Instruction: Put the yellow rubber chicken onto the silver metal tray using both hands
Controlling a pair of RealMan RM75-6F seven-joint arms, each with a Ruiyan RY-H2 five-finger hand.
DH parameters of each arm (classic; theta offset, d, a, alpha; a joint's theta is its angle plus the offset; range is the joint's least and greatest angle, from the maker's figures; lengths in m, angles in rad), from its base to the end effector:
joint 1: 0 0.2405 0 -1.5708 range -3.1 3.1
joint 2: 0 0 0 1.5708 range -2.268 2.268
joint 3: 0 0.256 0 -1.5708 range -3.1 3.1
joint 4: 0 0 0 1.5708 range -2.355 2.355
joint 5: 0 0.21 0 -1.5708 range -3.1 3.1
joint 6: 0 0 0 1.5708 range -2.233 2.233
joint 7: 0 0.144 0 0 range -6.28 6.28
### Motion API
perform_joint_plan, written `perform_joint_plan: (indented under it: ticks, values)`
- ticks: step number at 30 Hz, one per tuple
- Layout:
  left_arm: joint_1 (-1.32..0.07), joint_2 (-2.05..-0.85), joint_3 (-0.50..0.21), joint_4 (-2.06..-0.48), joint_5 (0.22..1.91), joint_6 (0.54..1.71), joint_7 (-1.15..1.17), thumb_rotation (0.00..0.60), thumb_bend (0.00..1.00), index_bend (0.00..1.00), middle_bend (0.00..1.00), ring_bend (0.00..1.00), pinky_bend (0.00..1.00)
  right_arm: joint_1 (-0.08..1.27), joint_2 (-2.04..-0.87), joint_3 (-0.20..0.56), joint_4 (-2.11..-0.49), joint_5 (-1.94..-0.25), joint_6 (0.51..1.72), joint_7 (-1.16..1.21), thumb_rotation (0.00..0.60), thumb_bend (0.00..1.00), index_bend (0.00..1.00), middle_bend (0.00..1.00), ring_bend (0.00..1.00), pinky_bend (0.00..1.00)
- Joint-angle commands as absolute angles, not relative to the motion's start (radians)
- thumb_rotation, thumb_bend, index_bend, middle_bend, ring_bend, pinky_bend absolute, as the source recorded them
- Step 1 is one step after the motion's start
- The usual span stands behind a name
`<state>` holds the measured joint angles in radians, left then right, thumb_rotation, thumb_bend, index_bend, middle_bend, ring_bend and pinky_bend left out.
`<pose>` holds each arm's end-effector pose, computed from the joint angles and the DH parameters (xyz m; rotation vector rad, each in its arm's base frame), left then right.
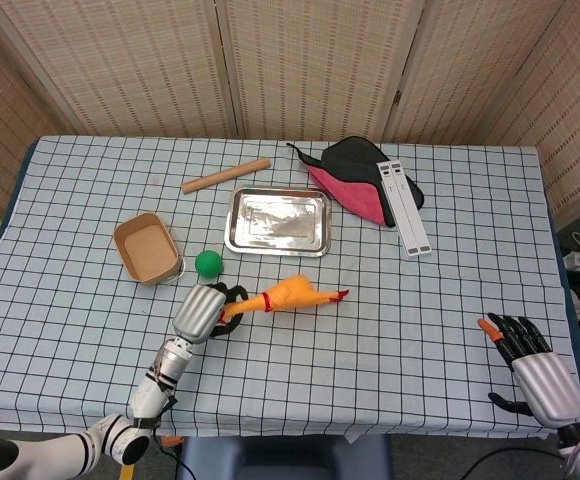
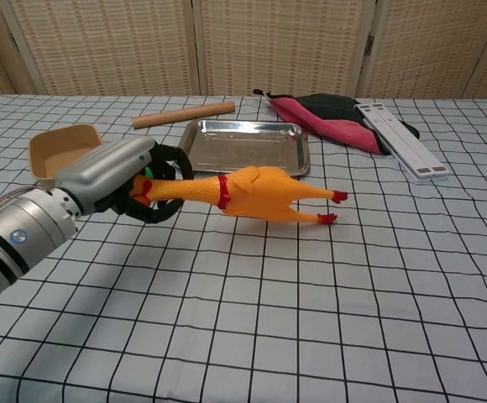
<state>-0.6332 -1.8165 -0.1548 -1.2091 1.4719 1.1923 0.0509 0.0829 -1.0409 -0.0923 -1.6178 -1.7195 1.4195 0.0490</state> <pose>-0.1400 0.3122 -0.0590 -1.7726 -0.9255 -1.2986 -0.3049 -0.1447 0.1445 1.6870 -0.9625 0.8434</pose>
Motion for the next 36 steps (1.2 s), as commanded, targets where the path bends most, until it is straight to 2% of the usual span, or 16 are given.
perform_joint_plan:
  ticks: [1,9,16,23,29,31,34,35,36]
  values:
    - [-0.614,-1.764,-0.142,-1.317,1.496,1.227,0.021,0.6,0.85,0.74,0.65,0.51,0.65,0.16,-0.98,-0.063,-1.748,-1.762,1.373,0.055,0.6,0.06,0.0,0.0,0.0,0.0]
    - [-0.593,-1.684,-0.136,-1.484,1.459,1.198,-0.041,0.6,0.85,0.74,0.65,0.51,0.65,0.267,-0.906,0.013,-2.013,-1.703,1.245,-0.107,0.6,0.06,0.0,0.0,0.0,0.0]
    - [-0.585,-1.64,-0.136,-1.57,1.467,1.208,-0.045,0.6,0.84,0.74,0.65,0.51,0.65,0.383,-0.935,0.086,-2.151,-1.53,1.08,-0.22,0.6,0.06,0.0,0.0,0.0,0.0]
    - [-0.576,-1.602,-0.131,-1.655,1.462,1.204,-0.047,0.6,0.84,0.74,0.65,0.51,0.65,0.517,-1.101,0.163,-2.144,-1.319,0.976,-0.314,0.6,0.06,0.0,0.0,0.0,0.0]
    - [-0.571,-1.581,-0.13,-1.69,1.47,1.21,-0.05,0.6,0.84,0.74,0.65,0.51,0.65,0.598,-1.255,0.206,-2.08,-1.176,0.971,-0.361,0.6,0.06,0.0,0.0,0.0,0.01]
    - [-0.57,-1.577,-0.132,-1.697,1.47,1.212,-0.051,0.6,0.84,0.74,0.65,0.51,0.65,0.611,-1.282,0.21,-2.069,-1.157,0.979,-0.369,0.6,0.06,0.04,0.0,0.0,0.06]
    - [-0.568,-1.569,-0.133,-1.707,1.47,1.213,-0.055,0.6,0.84,0.74,0.65,0.51,0.65,0.626,-1.316,0.214,-2.052,-1.15,0.996,-0.376,0.6,0.07,0.2,0.07,0.05,0.25]
    - [-0.568,-1.566,-0.132,-1.712,1.471,1.213,-0.058,0.6,0.84,0.74,0.65,0.51,0.65,0.63,-1.327,0.215,-2.046,-1.15,1.006,-0.378,0.6,0.08,0.26,0.13,0.1,0.37]
    - [-0.567,-1.564,-0.131,-1.716,1.473,1.212,-0.06,0.6,0.84,0.74,0.65,0.51,0.65,0.632,-1.335,0.217,-2.041,-1.156,1.016,-0.38,0.6,0.11,0.35,0.2,0.2,0.54]
